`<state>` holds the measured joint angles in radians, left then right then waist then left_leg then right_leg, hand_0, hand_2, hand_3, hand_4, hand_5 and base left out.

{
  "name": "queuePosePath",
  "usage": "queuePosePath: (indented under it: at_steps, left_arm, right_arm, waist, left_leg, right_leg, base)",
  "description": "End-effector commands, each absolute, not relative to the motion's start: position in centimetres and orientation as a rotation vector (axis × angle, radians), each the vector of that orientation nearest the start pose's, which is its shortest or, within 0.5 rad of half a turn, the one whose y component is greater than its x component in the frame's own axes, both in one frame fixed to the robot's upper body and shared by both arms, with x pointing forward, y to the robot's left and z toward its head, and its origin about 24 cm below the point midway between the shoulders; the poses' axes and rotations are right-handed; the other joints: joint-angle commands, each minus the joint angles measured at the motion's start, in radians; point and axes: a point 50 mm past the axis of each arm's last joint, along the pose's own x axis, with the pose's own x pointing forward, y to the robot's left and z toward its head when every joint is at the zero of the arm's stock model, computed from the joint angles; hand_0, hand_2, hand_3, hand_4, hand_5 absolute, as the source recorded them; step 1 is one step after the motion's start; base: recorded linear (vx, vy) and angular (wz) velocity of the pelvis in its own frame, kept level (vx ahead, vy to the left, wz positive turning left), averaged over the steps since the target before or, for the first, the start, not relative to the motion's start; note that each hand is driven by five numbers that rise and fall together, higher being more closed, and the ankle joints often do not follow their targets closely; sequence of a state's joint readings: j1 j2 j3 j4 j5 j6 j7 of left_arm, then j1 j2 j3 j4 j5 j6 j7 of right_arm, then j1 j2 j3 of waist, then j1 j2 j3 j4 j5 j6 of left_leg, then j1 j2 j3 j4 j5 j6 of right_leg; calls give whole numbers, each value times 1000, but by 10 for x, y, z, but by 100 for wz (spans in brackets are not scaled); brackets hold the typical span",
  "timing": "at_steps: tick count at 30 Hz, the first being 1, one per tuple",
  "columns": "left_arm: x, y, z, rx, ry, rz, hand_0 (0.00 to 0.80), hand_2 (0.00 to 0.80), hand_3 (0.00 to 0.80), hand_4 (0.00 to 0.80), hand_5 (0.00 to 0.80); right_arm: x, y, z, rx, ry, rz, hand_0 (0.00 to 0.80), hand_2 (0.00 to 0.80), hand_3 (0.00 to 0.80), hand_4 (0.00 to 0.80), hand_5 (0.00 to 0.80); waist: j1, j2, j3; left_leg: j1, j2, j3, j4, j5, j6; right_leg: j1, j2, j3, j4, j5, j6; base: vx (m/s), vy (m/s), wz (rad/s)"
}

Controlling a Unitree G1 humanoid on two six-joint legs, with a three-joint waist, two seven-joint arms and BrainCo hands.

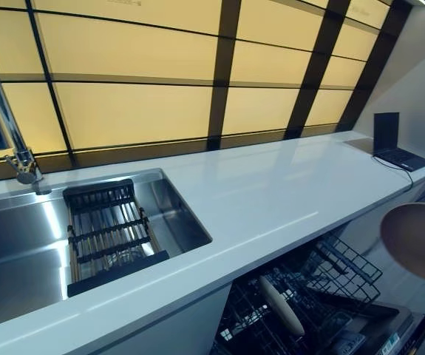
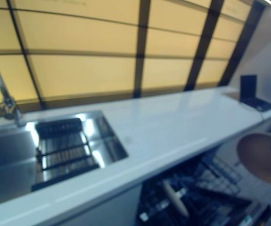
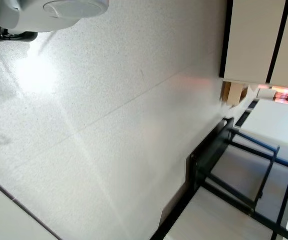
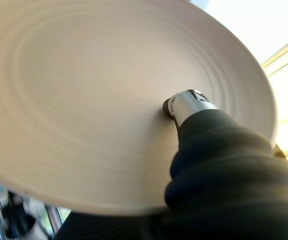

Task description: Take plates into dishwasher

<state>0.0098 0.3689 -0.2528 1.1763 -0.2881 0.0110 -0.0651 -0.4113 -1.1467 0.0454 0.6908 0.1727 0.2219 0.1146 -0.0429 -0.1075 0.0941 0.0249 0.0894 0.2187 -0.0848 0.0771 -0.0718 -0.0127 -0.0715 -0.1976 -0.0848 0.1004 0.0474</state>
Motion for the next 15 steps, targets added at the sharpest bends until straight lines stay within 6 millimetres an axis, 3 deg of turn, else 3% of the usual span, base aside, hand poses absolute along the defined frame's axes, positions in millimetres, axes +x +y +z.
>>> queuePosePath:
  at_steps: [1, 9, 15]
  left_arm:
    - [105, 264, -149, 186, 1177, 129, 0, 0, 0, 0, 0]
    - [104, 257, -152, 165, 1173, 133, 0, 0, 0, 0, 0]
    - [109, 248, -153, 155, 1156, 125, 0, 0, 0, 0, 0]
  right_arm:
    - [280, -410, 181, -710, 267, -428, 800, 800, 800, 800, 800]
    - [290, -374, 147, -639, 228, -367, 800, 800, 800, 800, 800]
    - [300, -345, 133, -629, 210, -339, 800, 800, 800, 800, 800]
  waist:
    - [-4, -6, 34]
    - [-17, 6, 49]
    - [-21, 18, 60]
  left_leg:
    - [-3, -31, -4, -2, -48, 43]
    - [-2, -26, 9, -2, -46, 43]
    - [1, -25, 12, -2, -45, 46]
  right_leg:
    - [49, 0, -22, 23, -44, 60]
    - [44, 1, -10, 25, -46, 54]
    - [42, 1, -4, 32, -50, 50]
  base:
    - [-34, -16, -2]
    - [-9, -2, -6]
    - [-4, 1, -2]
